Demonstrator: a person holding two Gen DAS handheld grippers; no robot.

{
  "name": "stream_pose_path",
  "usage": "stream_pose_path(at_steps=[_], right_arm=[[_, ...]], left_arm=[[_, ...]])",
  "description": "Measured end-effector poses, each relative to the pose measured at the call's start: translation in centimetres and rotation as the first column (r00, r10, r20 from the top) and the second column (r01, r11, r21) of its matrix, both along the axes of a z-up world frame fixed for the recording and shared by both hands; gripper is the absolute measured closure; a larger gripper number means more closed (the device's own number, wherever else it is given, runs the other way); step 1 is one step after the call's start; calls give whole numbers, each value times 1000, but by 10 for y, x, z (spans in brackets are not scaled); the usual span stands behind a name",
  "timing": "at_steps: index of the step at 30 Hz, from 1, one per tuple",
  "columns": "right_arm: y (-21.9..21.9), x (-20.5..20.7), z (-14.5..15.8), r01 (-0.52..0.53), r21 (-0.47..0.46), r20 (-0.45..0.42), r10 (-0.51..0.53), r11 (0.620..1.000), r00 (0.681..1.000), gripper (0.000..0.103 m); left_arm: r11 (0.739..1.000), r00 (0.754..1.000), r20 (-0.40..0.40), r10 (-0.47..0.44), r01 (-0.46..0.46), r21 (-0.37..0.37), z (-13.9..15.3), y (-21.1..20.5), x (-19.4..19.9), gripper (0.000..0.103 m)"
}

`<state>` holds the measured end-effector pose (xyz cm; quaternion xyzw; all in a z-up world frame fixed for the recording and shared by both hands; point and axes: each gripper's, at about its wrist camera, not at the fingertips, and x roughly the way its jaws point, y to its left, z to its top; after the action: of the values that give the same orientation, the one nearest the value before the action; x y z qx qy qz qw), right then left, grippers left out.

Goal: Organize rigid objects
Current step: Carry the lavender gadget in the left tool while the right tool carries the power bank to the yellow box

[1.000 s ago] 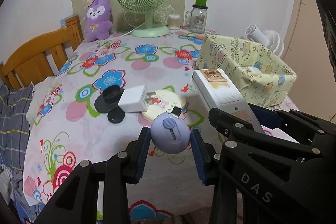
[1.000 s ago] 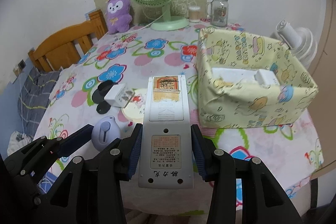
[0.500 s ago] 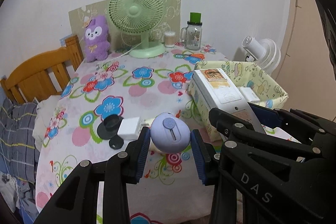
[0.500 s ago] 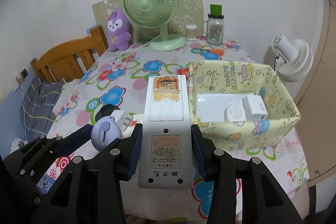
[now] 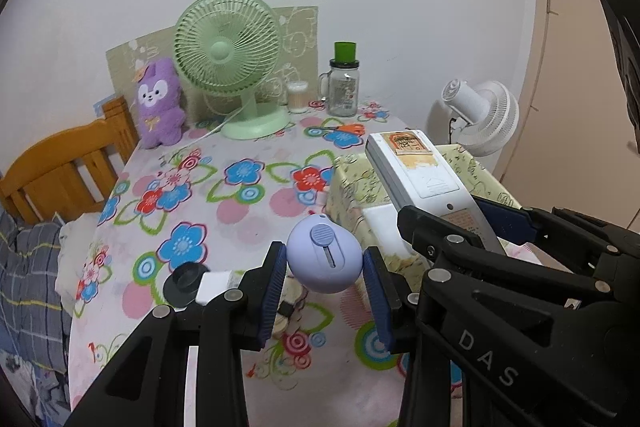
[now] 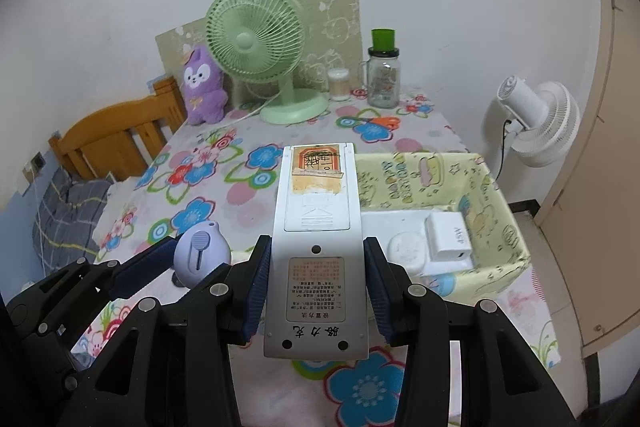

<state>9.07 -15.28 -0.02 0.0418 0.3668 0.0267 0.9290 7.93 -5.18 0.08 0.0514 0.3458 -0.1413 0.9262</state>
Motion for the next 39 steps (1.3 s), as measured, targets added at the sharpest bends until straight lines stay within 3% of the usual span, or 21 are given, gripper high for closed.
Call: stream_pose_path(at_steps=[13, 39], right_arm=[[-38, 16, 4, 38, -9, -5, -38, 999, 999, 56], [-95, 60, -26, 113, 12, -77, -112, 994, 991, 55]], left_arm=[[999, 999, -6, -53, 53, -8, 2, -41, 21, 63], [993, 990, -76, -117, 119, 18, -25, -99, 69, 63]])
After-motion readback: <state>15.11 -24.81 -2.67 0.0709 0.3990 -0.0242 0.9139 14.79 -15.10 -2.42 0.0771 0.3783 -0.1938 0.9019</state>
